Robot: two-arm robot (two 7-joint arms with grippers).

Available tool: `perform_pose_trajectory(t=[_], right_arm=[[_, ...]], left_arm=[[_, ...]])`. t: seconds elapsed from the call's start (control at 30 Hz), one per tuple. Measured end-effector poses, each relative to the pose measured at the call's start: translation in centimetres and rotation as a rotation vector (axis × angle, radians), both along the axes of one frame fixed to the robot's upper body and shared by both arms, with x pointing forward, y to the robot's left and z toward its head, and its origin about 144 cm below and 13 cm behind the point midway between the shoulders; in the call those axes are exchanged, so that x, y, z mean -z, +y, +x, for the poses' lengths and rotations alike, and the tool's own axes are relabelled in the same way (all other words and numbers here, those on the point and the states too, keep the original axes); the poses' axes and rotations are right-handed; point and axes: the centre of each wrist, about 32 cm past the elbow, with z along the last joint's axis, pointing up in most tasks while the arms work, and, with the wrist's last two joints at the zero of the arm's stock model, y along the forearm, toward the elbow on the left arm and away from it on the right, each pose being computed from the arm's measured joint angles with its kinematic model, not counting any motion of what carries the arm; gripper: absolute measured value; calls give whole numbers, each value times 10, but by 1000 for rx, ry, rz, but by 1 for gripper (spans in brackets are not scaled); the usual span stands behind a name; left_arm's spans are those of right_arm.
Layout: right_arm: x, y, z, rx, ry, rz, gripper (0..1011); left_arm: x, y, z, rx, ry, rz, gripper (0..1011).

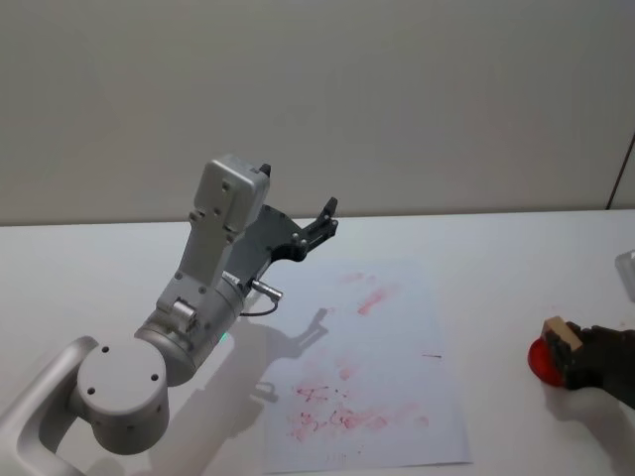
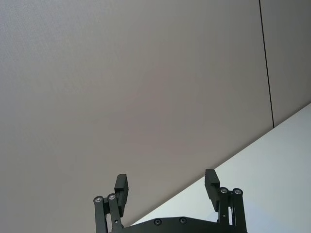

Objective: Use the one hand to pick up the stamp and affix it onto the A4 paper.

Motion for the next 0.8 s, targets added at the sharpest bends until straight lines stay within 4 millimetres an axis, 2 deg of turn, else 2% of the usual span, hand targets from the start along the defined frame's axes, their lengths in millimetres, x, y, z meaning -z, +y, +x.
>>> perform_pose_trajectory(t=[0.4, 0.57, 0.7, 0.8], right_arm=[[4, 4, 4, -20, 18, -13, 225], [5, 5, 5, -23, 21, -16, 360], [6, 5, 6, -25, 23, -18, 528], [6, 5, 6, -27, 24, -18, 588]], left_arm=[[0, 0, 0, 0, 0, 0, 1001], [0, 0, 0, 0, 0, 0, 1001], [0, 0, 0, 0, 0, 0, 1001], [0, 0, 0, 0, 0, 0, 1001]])
